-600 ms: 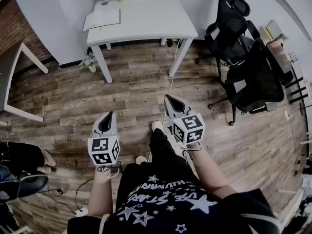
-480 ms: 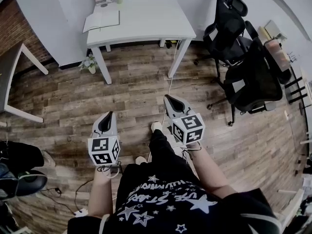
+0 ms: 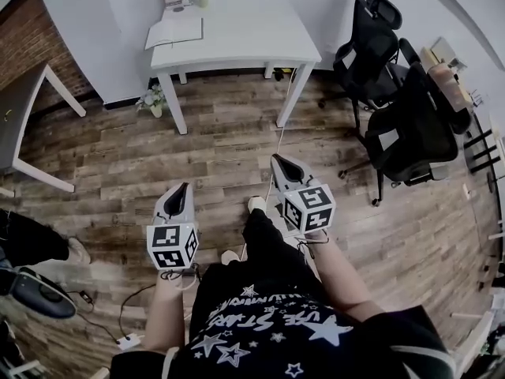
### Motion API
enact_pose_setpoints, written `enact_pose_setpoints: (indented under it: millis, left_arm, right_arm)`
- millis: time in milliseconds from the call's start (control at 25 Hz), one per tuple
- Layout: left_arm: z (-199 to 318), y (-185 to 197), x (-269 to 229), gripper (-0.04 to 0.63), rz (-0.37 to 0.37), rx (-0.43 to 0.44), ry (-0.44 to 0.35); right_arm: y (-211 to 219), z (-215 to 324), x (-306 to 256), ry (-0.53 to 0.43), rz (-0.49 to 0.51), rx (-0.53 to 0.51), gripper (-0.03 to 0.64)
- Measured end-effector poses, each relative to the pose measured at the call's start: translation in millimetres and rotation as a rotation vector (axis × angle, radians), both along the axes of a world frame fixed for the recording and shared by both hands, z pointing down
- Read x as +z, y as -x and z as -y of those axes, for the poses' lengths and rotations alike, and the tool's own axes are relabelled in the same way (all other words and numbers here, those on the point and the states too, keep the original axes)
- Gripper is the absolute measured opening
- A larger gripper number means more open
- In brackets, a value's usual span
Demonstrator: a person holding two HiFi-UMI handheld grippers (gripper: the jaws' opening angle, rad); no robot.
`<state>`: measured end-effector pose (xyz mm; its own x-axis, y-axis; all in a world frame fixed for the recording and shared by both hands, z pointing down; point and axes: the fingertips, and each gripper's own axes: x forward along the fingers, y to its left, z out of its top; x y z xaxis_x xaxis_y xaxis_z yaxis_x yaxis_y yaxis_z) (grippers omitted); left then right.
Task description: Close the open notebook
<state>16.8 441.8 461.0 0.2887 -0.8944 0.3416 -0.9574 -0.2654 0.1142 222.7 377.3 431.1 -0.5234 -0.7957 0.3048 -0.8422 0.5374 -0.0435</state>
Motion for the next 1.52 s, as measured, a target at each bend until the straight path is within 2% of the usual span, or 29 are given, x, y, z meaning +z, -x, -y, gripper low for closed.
enact_pose_setpoints:
  millis: [320,560,600,680,1000,1120,1520]
  left_arm:
    - [-3.0,25.7,0.3,0.025,-0.005,-0.087,0.006]
    - [29.3,37.5,1.2,0.032,-0.027,-0.127,-0.005]
    - [38.8,40.5,2.1,0.052,-0.024,-0.132,-0.003]
    - [60.9,47.7,5.1,0.161,-0.019,-0.143,0.007]
    - [175.1,70.8,5.0,0.270,-0.017,-0.193,0.019]
    - [219.9,77.2,3.8,0.293,-0.030,-0.223,0.022]
    - [348.3,71.2,2.2,0.304,-0.036,-0.226,0.055]
  right_arm:
    - [8.3,5.7,-0.4,0.011,0.069,-0.028,0.002]
    - [18.4,42.2,6.7,0.008,0.085,-0.056,0.003]
    - [21.7,53.1,9.4,0.011,0.089,-0.061,0.002]
    - [28.8,78.0,15.5,0.024,0.097,-0.069,0.003]
    - [47.0,203.8,14.7,0.039,0.123,-0.078,0.003]
    - [51.2,250.8,15.6,0.050,0.123,-0.089,0.003]
    - [63.8,388.7,15.3,0.068,0.111,-0.139,0.002]
